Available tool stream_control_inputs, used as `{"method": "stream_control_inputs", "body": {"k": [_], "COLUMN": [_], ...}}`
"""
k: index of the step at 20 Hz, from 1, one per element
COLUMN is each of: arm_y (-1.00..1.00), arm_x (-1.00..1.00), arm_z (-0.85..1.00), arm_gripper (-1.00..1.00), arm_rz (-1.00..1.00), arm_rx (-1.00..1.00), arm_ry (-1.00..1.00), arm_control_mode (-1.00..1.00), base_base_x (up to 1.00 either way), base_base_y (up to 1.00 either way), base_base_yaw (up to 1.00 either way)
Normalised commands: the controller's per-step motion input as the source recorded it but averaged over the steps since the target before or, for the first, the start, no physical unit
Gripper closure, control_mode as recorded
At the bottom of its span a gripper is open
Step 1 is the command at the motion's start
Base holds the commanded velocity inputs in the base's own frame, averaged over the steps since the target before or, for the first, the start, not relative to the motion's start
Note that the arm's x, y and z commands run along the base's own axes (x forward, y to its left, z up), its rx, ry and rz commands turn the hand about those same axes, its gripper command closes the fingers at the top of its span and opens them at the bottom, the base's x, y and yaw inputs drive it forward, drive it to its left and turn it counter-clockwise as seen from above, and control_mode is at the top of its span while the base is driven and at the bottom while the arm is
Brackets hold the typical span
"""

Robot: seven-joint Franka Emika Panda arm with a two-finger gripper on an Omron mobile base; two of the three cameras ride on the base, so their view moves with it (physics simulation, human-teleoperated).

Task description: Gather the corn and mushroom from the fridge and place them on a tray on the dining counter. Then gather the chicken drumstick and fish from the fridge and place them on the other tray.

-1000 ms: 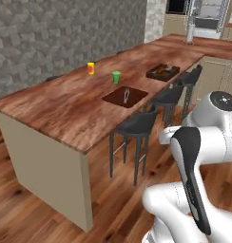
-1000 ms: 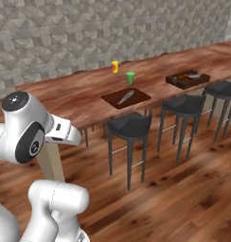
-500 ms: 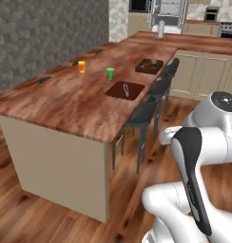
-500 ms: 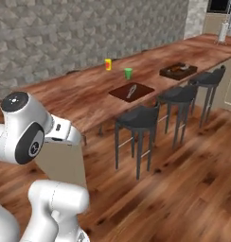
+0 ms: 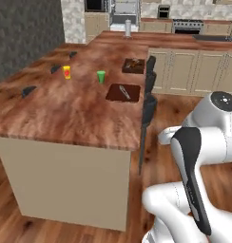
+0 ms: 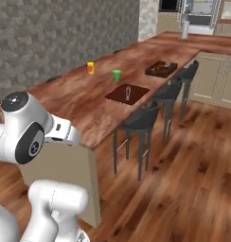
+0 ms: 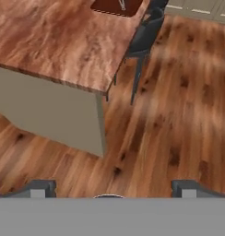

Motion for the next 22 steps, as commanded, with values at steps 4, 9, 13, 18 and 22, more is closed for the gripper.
{"method": "stream_control_inputs", "body": {"k": [4, 9, 13, 18, 22], "arm_y": [0.00, 0.00, 0.00, 0.00, 0.00], "arm_x": [0.00, 0.00, 0.00, 0.00, 0.00], "arm_z": [0.00, 0.00, 0.00, 0.00, 0.00], "arm_gripper": [-1.00, -1.00, -1.00, -1.00, -1.00], "arm_rz": [0.00, 0.00, 0.00, 0.00, 0.00], "arm_rx": [0.00, 0.00, 0.00, 0.00, 0.00], "arm_ry": [0.00, 0.00, 0.00, 0.00, 0.00], "arm_control_mode": [1.00, 1.00, 1.00, 1.00, 1.00], "base_base_x": [0.00, 0.08, 0.14, 0.15, 0.06], "base_base_y": [1.00, 1.00, 1.00, 1.00, 1.00], "base_base_yaw": [-0.41, -0.39, -0.37, -0.30, -0.17]}}
